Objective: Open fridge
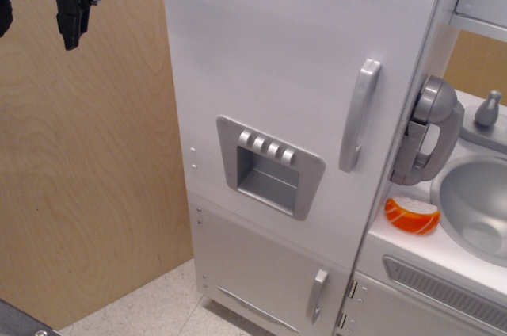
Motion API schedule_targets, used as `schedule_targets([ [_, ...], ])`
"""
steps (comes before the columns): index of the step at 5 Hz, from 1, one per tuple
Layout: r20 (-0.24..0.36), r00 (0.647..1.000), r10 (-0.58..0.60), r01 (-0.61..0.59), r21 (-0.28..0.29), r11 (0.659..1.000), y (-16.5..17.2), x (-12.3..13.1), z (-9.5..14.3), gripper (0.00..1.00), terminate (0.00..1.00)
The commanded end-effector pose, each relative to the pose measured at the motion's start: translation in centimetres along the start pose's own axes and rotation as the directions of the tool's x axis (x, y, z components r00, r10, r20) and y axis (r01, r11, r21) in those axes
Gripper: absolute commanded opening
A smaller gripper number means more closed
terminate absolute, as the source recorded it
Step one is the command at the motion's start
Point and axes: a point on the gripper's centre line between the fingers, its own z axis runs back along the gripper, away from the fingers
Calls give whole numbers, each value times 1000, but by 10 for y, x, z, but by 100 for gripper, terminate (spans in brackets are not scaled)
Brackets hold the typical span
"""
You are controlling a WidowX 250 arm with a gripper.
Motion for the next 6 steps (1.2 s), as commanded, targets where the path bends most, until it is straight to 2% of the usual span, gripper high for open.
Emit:
schedule_targets([
  [1,0,1000,0,0,0,1000,0,0,0,100,0],
  [2,-65,998,-16,10,-91,996,-45,-7,7,100,0],
  [3,-53,995,-79,72,-123,990,-86,-11,15,100,0],
  [4,5,986,-165,165,-139,977,-126,-14,17,100,0],
  [5,100,967,-236,250,-163,955,-164,-21,17,100,0],
  [6,168,956,-239,267,-167,949,-196,-27,16,100,0],
])
